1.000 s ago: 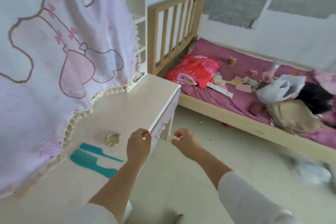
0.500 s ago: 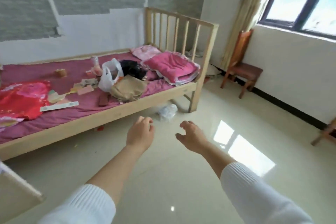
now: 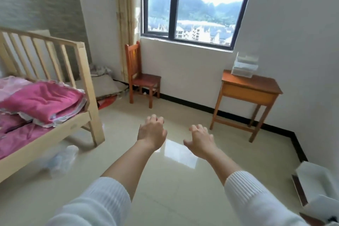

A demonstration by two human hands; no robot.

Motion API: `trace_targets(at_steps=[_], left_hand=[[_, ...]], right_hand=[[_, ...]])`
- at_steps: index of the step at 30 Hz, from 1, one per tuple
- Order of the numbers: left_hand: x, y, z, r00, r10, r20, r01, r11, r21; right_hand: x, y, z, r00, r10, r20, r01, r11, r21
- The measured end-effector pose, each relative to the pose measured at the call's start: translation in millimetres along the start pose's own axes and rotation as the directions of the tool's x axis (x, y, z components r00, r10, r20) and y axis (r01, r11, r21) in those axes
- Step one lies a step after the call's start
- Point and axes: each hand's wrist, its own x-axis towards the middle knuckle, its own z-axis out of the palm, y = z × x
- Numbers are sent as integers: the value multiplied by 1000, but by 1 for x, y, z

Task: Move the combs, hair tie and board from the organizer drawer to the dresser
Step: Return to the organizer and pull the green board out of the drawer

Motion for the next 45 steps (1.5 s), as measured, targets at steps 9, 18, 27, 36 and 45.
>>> trace_targets(at_steps=[9,18,27,36,45], left_hand=[[244,117,92,977,196,82,-196,980,-11],[471,226,159,946,285,152,-285,958,-28],[660,354,245,913,381,145,-369,924,-100],[859,485,321,902,414,125,-407,910,-79],[1027,573,399,905,399,146,-373,911,-175]], right_hand=[[202,148,-46,974,212,-81,-211,977,23],[395,274,-100,946,290,-144,-305,947,-95],[570,432,-132,932,331,-148,-351,926,-137],[753,594,-175,913,382,-143,-401,905,-143],[916,713,-179,902,409,-139,-420,905,-65]])
